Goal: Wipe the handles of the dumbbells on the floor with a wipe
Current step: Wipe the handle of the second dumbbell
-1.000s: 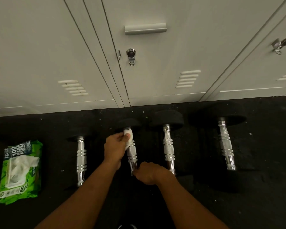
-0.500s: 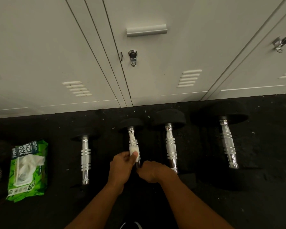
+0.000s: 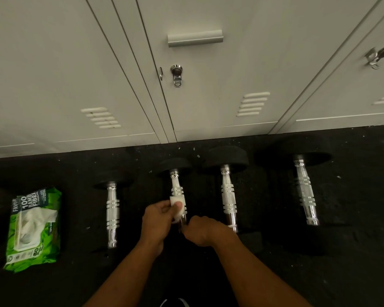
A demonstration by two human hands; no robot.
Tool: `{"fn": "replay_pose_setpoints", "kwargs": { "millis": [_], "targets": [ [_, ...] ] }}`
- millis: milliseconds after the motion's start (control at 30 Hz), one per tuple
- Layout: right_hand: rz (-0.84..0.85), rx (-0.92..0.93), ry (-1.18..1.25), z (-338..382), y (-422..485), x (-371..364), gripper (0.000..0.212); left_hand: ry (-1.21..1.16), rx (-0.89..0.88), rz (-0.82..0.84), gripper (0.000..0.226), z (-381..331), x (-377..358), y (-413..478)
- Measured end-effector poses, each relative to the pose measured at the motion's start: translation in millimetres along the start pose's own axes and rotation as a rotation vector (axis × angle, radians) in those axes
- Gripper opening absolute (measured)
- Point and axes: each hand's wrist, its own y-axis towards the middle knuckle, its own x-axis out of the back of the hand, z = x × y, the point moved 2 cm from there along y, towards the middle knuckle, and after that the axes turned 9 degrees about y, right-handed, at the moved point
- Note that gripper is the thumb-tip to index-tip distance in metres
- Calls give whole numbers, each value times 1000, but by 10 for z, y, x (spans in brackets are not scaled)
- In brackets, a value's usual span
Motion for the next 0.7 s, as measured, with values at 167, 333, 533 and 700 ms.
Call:
{"fn": "replay_pose_setpoints", "kwargs": {
  "millis": [167, 333, 533, 700],
  "targets": [
    [5, -11, 7, -1, 12, -10, 50, 10, -32, -65, 26, -354, 22, 340],
    [15, -16, 18, -4, 17, -6, 51, 45, -17, -90, 36, -428, 39, 508],
    [16, -8, 17, -5, 10, -10, 49, 73, -89, -80, 30, -316, -7, 236],
    [2, -2, -3, 10, -17, 9, 50, 161, -82, 16, 27, -40, 10, -35]
  ]
}}
